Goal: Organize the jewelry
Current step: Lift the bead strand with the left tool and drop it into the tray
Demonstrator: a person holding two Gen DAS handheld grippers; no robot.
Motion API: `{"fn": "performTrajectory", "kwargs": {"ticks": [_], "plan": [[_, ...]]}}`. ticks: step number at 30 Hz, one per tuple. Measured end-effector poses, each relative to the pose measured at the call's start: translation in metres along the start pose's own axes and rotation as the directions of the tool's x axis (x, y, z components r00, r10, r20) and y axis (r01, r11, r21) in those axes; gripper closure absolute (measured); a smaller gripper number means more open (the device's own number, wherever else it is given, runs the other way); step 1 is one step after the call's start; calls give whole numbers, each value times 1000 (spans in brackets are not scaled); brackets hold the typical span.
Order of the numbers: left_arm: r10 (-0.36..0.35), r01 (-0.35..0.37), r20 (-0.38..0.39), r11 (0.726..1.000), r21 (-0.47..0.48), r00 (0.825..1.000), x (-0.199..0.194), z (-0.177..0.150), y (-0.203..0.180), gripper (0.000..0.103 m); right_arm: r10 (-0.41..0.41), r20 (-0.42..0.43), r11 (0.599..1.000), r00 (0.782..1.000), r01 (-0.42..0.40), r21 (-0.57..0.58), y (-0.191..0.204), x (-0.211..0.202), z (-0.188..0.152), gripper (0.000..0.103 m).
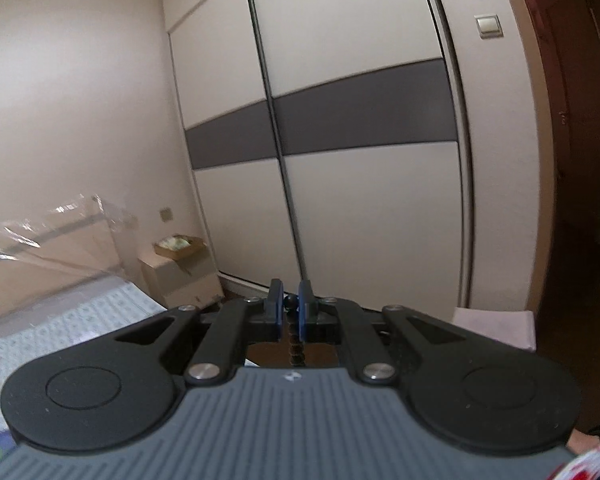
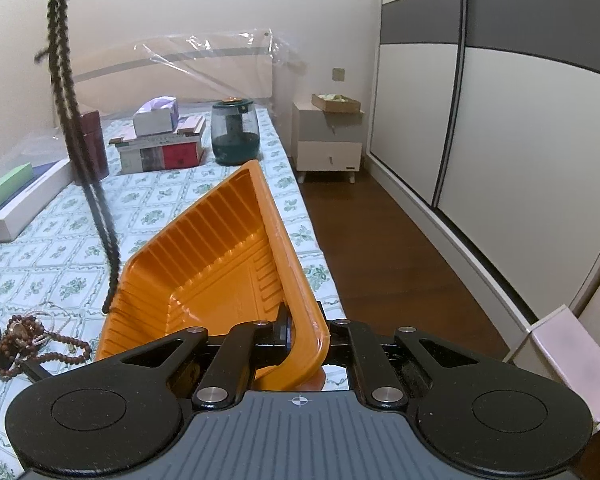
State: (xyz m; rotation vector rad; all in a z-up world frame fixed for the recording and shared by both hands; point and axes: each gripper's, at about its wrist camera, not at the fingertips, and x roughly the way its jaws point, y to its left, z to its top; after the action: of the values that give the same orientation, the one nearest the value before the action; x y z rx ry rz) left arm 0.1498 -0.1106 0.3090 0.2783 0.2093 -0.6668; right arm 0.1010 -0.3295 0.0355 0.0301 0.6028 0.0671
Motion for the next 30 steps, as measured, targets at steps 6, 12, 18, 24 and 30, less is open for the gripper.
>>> {"fn": "performTrajectory", "kwargs": {"ticks": [6, 12, 18, 24, 30], "plan": [[-71, 70, -46, 997, -17, 996, 26, -13, -16, 97, -3, -14, 1000, 1000, 3, 16, 0, 5, -2, 95], [-103, 104, 13, 994, -17, 995, 23, 4, -23, 97, -1, -21, 1000, 1000, 2, 26, 0, 8, -1, 95], [-114, 114, 20, 993, -5, 993, 26, 12, -31, 97, -1, -20, 1000, 1000, 1, 31, 0, 8, -4, 95], [-127, 125, -71, 992, -25, 989, 47, -20, -33, 97, -1, -24, 999, 1000, 2, 40, -1, 7, -7, 95], [-128, 117, -201, 991, -65, 971, 72, -67, -28, 97, -1, -27, 999, 1000, 2, 37, -1, 7, -8, 96]]}}
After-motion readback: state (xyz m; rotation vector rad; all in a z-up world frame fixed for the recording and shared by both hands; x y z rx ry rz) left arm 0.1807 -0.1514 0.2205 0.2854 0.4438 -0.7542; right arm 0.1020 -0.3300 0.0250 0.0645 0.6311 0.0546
